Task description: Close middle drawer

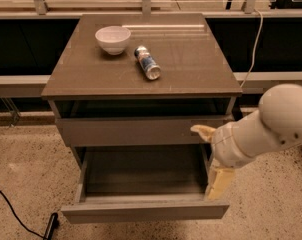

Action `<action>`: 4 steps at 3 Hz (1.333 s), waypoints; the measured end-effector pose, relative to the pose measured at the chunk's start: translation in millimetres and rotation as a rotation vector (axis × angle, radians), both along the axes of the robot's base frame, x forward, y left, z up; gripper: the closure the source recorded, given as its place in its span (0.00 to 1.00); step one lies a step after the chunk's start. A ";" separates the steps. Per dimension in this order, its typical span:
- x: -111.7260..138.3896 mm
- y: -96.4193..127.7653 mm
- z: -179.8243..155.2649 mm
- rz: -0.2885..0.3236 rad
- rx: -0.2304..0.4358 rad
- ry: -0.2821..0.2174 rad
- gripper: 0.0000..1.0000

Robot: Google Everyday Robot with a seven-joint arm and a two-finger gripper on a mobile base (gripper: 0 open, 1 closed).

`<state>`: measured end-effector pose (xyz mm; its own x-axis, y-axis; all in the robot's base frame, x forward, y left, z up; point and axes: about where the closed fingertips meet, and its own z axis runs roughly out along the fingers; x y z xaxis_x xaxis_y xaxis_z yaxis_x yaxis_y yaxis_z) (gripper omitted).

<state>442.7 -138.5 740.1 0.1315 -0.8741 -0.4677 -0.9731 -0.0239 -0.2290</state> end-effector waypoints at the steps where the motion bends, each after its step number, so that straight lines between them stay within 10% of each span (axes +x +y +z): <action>1: -2.0 24.3 -40.1 0.083 0.035 -0.016 0.00; 4: 5.2 88.0 -196.2 0.123 0.017 0.080 0.00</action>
Offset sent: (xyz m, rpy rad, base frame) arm -0.0037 0.0818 -0.1473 0.0241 -0.0403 0.1779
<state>447.9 -50.5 544.0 0.1987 -0.8455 -0.4957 -0.9783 -0.1407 -0.1522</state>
